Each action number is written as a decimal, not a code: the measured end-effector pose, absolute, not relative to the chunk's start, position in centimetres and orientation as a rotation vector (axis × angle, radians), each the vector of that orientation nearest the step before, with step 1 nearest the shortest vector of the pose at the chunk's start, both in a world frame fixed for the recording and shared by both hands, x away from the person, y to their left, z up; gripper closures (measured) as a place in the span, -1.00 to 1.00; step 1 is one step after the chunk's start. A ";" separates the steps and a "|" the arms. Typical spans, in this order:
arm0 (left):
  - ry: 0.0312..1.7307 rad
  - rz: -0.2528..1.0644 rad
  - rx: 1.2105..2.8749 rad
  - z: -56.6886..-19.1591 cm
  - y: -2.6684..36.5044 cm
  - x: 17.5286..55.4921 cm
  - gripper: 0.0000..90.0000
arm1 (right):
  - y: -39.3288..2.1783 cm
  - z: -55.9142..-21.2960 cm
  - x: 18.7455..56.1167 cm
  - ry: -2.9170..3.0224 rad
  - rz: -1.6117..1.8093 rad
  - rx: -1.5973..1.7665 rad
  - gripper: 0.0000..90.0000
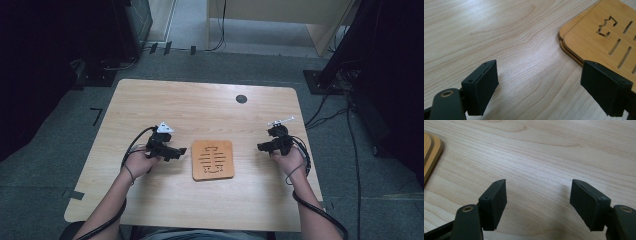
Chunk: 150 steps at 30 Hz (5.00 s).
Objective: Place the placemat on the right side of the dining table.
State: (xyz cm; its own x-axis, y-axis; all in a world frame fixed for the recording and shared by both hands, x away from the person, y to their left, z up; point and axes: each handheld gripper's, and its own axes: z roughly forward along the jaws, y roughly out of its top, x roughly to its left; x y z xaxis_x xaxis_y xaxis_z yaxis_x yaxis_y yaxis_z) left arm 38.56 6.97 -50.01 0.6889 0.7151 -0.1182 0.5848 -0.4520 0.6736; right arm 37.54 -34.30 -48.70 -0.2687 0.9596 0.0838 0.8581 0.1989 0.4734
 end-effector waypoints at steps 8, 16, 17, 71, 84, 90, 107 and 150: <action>0.994 0.244 2.187 -50.0 7.1 38.6 -0.69 | -33.4 -48.6 37.6 2.273 0.657 1.723 -0.34; 1.006 0.233 2.189 -49.9 7.0 38.4 -0.69 | -32.5 -48.5 37.5 2.282 0.662 1.706 -0.34; 1.006 0.232 2.190 -50.0 7.0 38.4 -0.69 | -32.3 -48.5 37.5 2.284 0.662 1.702 -0.34; 1.044 0.235 2.190 -50.2 8.0 37.8 -0.69 | -27.1 -49.3 37.8 2.437 0.708 1.551 -0.38; 1.062 0.229 2.187 -50.3 8.4 37.6 -0.69 | -26.0 -49.2 37.8 2.460 0.707 1.510 -0.40; 1.073 0.227 2.174 -50.2 8.6 37.5 -0.69 | -25.6 -49.1 37.9 2.463 0.696 1.489 -0.40; 1.083 0.236 2.162 -50.0 9.1 37.4 -0.69 | -24.0 -49.0 38.1 2.485 0.683 1.397 -0.43; 1.048 0.224 2.195 -50.4 8.2 36.4 -0.69 | -20.4 -47.5 37.3 2.540 0.763 1.350 -0.57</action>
